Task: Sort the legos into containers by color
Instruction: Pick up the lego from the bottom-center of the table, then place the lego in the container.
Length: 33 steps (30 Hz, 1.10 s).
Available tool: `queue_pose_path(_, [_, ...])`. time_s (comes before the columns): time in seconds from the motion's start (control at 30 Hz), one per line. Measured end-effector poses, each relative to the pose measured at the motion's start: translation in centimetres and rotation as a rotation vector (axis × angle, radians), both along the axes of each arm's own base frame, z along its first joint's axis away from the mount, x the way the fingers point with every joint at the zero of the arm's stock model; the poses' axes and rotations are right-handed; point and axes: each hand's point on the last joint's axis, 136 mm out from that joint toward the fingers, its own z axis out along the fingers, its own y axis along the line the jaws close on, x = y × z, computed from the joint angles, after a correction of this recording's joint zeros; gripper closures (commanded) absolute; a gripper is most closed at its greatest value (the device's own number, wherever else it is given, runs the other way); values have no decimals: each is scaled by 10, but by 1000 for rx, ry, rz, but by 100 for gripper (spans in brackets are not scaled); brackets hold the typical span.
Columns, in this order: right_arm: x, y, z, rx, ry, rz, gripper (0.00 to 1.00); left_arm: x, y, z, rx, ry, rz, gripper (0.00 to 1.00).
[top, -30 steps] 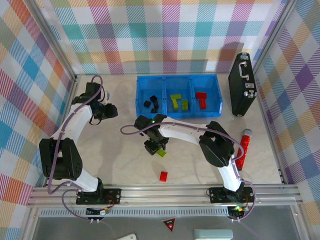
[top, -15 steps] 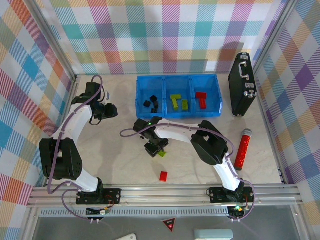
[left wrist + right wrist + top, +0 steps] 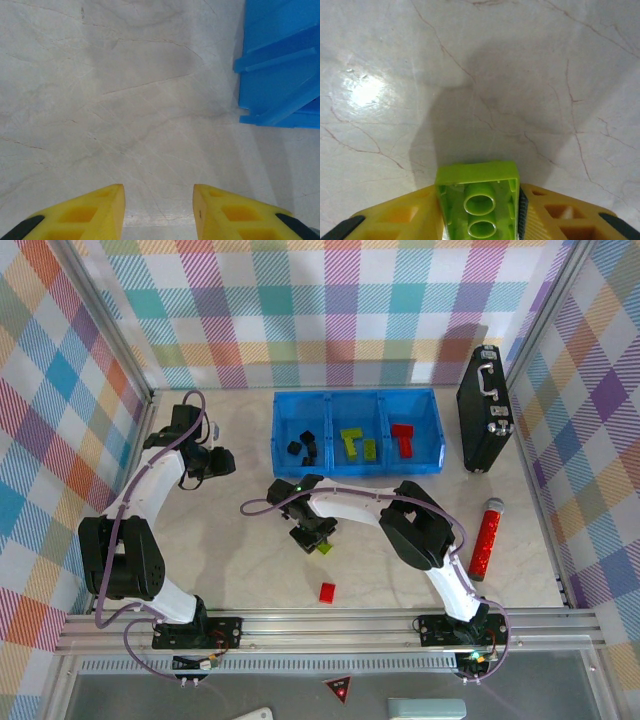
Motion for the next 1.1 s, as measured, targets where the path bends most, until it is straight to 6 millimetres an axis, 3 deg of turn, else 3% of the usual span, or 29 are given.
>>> queue_pose_path(0.47, [3, -3, 2, -6, -15, -32, 66, 0, 0, 0, 0, 0, 0, 60])
queue_pose_path(0.67, [12, -11, 16, 18, -32, -84, 66, 0, 0, 0, 1, 0, -3, 60])
queue_pose_path(0.93, [40, -34, 45, 75, -69, -197, 65, 0, 0, 0, 1, -1, -3, 60])
queue_pose_path(1.1, [62, -53, 52, 88, -81, -273, 65, 0, 0, 0, 1, -1, -3, 60])
